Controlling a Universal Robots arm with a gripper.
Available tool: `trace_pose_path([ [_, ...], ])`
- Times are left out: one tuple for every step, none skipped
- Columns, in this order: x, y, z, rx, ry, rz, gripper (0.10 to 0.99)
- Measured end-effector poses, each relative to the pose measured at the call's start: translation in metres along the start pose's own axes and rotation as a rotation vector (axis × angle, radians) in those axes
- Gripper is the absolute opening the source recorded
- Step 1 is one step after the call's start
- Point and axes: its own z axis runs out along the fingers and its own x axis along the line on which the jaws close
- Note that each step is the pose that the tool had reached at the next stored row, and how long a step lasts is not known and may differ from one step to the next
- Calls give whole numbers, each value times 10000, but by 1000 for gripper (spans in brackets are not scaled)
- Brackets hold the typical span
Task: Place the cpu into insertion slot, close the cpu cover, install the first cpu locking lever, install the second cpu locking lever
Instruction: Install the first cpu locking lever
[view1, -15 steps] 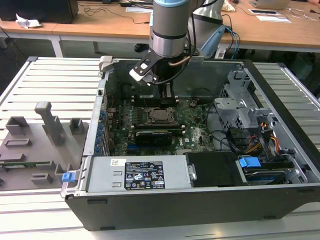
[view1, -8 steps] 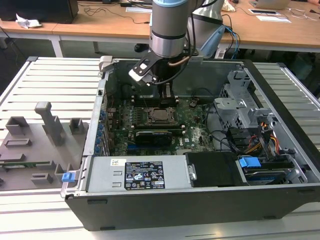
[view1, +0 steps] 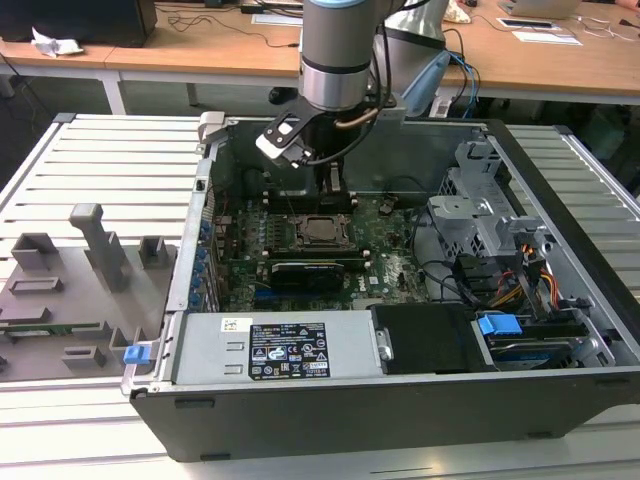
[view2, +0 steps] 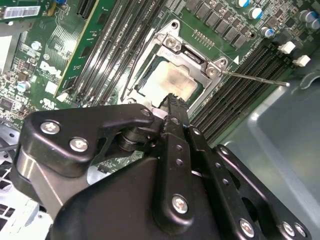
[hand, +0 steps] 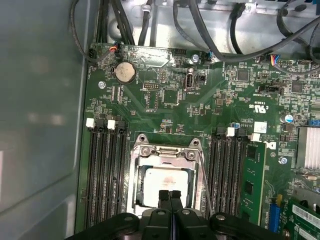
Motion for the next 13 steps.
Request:
trace_pose_path([
  [0, 1, -24, -1, -3, 0, 106],
  [0, 2, -73, 0, -6, 0, 106],
  [0, 3, -144, 0, -12, 0, 106],
  [0, 5, -212, 1, -18, 0, 106],
  [0, 6, -275, 1, -21, 0, 106],
  [0, 7, -314, 2, -23, 0, 106],
  [0, 7, -324, 2, -23, -4, 106],
  [0, 7, -326, 2, -22, -36, 106],
  [1, 7, -325, 1, -17, -187, 106],
  [1, 7, -326, 1, -14, -382, 106],
  [0, 7, -326, 2, -10, -627, 106],
  [0, 7, -326, 1, -7, -813, 106],
  [0, 7, -326, 1, 0, -1092, 106],
])
